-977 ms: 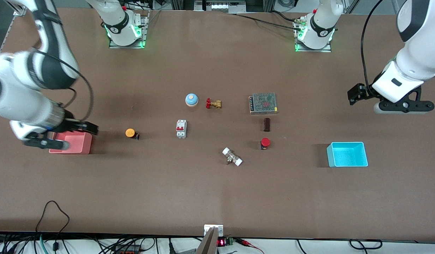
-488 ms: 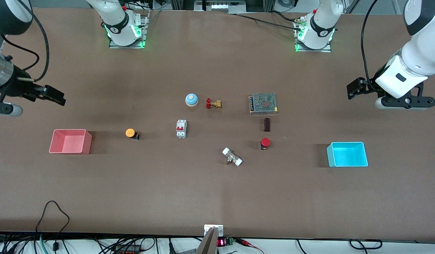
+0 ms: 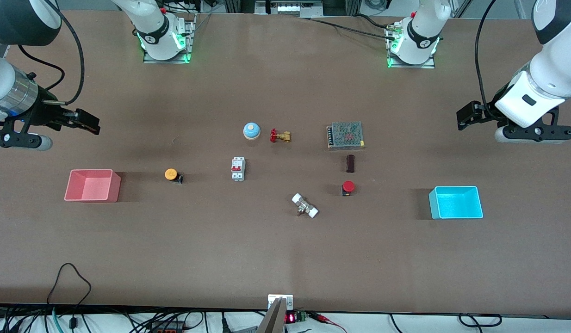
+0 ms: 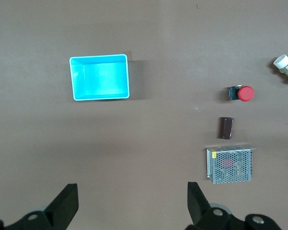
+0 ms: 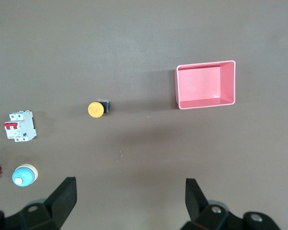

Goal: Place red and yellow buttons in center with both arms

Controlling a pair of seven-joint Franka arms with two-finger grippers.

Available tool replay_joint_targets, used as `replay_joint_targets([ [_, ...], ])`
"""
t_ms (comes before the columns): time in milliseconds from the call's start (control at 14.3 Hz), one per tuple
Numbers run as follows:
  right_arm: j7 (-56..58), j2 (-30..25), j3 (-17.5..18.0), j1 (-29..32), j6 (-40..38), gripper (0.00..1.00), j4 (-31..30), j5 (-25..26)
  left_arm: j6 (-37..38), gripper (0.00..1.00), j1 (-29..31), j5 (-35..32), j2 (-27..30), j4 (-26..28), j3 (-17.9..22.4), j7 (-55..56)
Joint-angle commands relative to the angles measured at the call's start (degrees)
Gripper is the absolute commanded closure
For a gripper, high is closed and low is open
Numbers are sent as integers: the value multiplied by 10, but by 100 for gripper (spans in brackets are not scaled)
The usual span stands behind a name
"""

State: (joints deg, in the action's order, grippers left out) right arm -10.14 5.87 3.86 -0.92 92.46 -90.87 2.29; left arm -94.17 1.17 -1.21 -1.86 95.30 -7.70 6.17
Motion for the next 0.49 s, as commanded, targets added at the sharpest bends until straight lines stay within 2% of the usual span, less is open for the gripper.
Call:
replay_joint_targets([
  [0, 10, -4, -11, -8, -3, 0, -1, -9, 13, 0, 6, 9, -7, -17, -6, -4],
  [419, 8, -2, -10, -7, -3, 0, 2, -8, 13, 0, 6, 10, -7, -17, -6, -4],
])
